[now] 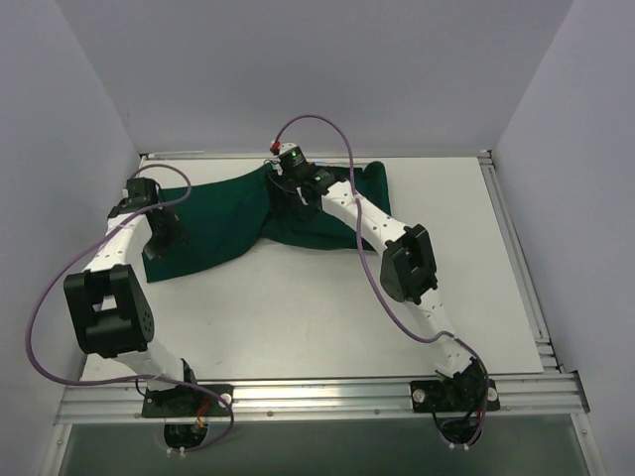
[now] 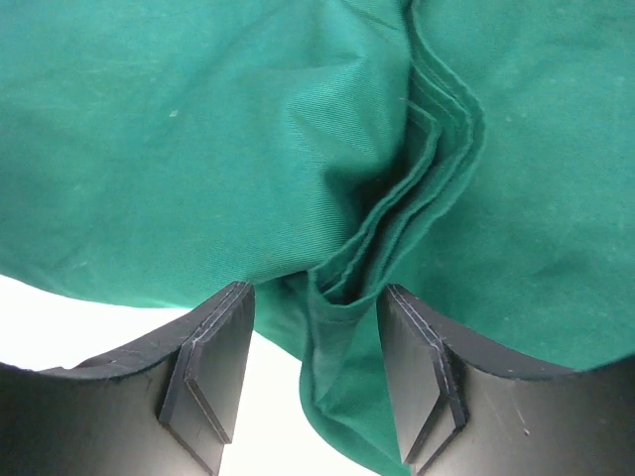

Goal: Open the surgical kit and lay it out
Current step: Open the surgical kit at the center of the board.

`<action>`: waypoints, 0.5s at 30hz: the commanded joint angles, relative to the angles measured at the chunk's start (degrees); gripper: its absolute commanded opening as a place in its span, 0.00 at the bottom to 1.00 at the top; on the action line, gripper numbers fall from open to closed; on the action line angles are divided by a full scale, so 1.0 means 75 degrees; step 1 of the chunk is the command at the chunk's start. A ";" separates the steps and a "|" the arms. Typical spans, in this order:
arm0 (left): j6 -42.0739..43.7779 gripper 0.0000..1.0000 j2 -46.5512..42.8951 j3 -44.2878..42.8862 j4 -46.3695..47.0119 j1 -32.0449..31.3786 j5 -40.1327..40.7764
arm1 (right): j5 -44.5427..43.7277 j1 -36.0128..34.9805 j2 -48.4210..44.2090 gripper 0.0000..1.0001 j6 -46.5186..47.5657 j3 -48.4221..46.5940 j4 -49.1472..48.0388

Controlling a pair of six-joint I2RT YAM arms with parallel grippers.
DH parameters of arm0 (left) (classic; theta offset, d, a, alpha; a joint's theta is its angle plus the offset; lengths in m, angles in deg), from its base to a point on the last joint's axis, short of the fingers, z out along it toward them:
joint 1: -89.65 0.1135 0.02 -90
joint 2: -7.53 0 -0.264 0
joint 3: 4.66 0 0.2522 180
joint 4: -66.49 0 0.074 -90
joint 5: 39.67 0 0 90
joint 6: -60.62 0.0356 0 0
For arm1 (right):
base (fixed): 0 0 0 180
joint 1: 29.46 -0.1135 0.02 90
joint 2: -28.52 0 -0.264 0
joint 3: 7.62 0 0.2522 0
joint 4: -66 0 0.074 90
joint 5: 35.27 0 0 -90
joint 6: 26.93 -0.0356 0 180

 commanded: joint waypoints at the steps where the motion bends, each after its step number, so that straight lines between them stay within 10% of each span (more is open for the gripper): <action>1: -0.0011 0.69 0.0202 -0.0116 0.0164 -0.0006 0.0283 | -0.0484 0.0099 -0.0467 0.52 -0.0148 0.0158 -0.0170; 15: 0.0129 0.46 0.0881 0.0119 0.0270 0.0146 0.0623 | -0.0601 0.0205 -0.0749 0.42 -0.0230 0.0276 -0.0486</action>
